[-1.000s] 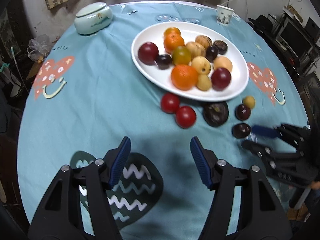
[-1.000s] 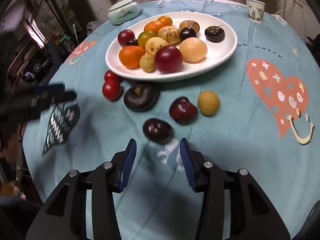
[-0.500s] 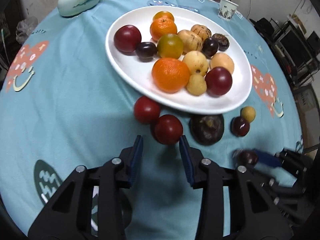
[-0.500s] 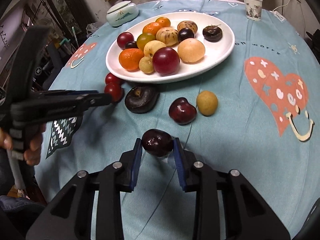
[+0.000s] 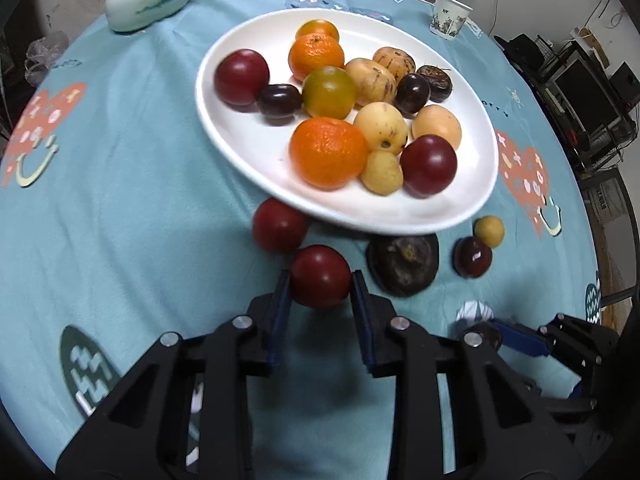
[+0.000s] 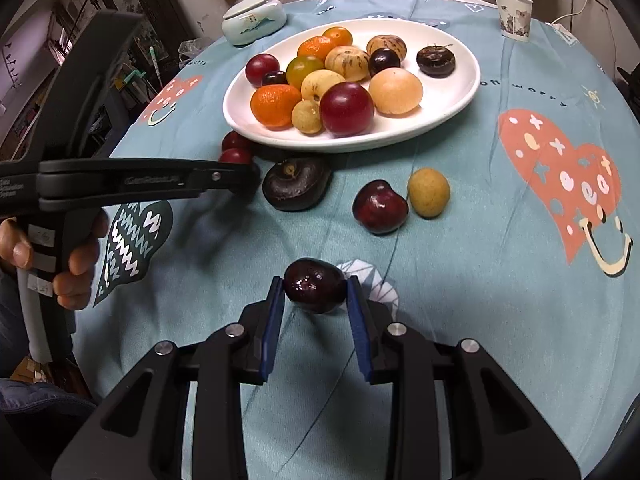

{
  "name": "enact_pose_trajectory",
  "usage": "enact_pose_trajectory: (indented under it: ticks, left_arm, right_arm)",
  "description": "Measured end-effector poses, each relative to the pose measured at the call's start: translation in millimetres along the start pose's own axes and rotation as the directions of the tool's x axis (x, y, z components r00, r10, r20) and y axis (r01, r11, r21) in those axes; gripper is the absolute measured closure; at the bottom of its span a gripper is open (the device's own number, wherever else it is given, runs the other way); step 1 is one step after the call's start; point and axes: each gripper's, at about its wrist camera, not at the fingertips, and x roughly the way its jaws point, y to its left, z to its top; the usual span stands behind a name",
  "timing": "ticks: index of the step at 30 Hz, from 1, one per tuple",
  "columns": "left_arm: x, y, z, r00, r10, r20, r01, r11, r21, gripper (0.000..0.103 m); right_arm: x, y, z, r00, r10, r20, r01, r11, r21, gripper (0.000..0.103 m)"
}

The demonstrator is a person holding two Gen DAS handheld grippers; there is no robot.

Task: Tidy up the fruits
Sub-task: 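Grasp a dark plum with the right gripper while the left grasps a red cherry tomato, then lift both held fruits above the cloth toward the plate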

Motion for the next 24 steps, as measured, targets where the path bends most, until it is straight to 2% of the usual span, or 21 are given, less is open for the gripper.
enact_pose_trajectory:
  ticks: [2,5,7,14,24]
  left_arm:
    - [-9,1,-7,1.0,0.02,0.016,-0.021,1.0,0.021,0.073]
    - [-20,-3,-20,0.995,0.096,0.037,-0.099,0.992,0.076,0.073]
    - [-24,-6,-29,0.993,0.112,0.041,-0.116,0.989,0.094,0.073]
    - [-28,-7,-58,0.993,0.117,0.017,-0.118,0.987,0.106,0.073]
    - [-38,-13,-68,0.989,0.142,0.044,-0.147,0.98,0.132,0.073]
  right_arm:
    - [-2,2,-3,1.0,0.002,-0.002,-0.002,1.0,-0.005,0.071]
    - [-4,5,-11,1.0,0.007,-0.007,-0.007,1.0,-0.017,0.071]
    - [-4,9,-16,1.0,0.0,-0.009,0.0,1.0,-0.031,0.071]
    - [-8,15,-25,1.0,-0.009,-0.013,0.008,0.998,-0.059,0.071]
    - [-6,25,-31,1.0,-0.011,-0.022,0.009,0.997,-0.081,0.071]
